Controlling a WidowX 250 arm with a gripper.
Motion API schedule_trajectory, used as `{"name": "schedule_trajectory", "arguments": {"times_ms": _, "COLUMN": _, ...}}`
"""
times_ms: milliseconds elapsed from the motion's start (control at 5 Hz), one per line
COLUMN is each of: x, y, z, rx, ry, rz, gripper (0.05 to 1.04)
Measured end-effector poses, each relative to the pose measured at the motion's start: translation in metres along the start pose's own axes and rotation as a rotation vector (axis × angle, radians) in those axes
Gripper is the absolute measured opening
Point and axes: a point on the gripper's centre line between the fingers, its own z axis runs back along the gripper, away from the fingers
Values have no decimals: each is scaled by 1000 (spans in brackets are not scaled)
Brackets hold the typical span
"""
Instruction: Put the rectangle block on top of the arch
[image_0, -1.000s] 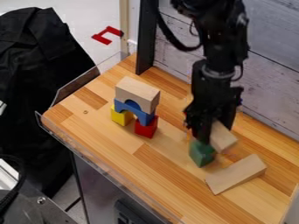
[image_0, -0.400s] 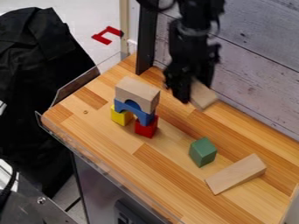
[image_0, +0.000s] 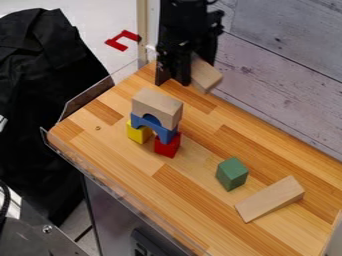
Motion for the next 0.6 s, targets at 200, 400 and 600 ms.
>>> {"name": "schedule_trajectory", "arguments": {"times_ms": 200, "x": 4, "y": 15, "z": -2, "rx": 38, "ry": 2, "rz": 29, "gripper": 585}}
{"name": "schedule_trajectory", "arguments": {"times_ms": 400, "x": 4, "y": 27, "z": -4, "rx": 64, "ry": -7, "rz": 56, "gripper": 585}}
{"name": "schedule_trajectory", "arguments": {"times_ms": 600, "x": 3, "y": 31, "z": -7, "rx": 75, "ry": -4, "rz": 77, "gripper": 585}}
